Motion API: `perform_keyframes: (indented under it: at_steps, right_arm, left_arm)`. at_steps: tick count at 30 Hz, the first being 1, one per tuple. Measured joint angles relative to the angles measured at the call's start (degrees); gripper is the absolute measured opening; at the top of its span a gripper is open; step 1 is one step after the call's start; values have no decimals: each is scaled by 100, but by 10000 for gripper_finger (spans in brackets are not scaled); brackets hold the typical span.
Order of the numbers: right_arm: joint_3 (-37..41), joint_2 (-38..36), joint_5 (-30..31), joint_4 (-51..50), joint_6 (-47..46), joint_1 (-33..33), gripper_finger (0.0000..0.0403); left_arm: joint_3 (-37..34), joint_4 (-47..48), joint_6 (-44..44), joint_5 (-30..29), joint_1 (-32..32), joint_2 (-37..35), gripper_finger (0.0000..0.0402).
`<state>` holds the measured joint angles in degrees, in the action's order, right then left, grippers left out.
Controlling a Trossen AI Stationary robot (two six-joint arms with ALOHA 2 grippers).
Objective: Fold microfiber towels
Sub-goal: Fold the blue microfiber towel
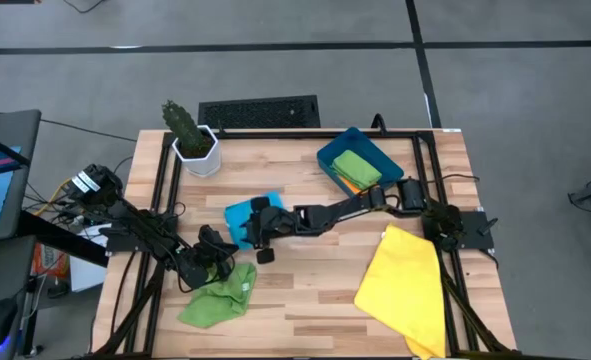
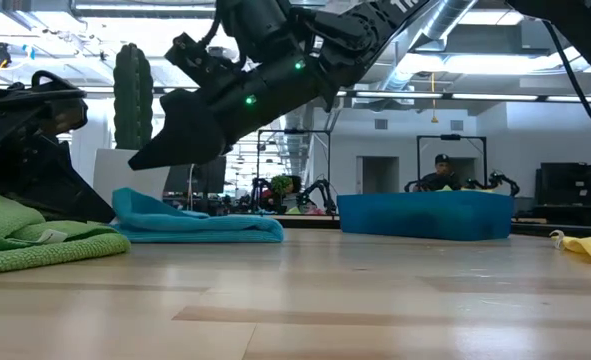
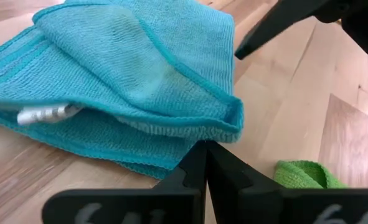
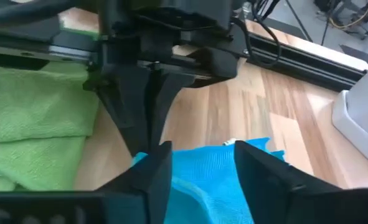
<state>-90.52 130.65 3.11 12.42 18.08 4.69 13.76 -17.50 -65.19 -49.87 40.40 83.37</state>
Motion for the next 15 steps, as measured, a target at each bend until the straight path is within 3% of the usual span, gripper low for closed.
perform_keyframes:
  at_steps: [4, 7, 11, 15]
  right_arm:
    - [4, -95, 34, -152, -47, -41, 220]
    - [2, -302, 380, -663, -61, -49, 223]
    - [2, -596, 886, -1958, -255, -119, 216]
    - [60, -582, 792, -2626, -465, -291, 196]
  left_arm:
    - [0, 0, -51, 0, 0, 0, 0]
    - [0, 0, -96, 134, 0, 0, 0]
    - [6, 12, -160, 496, 53, -11, 0]
    - [85, 44, -1, 509, 79, -146, 0]
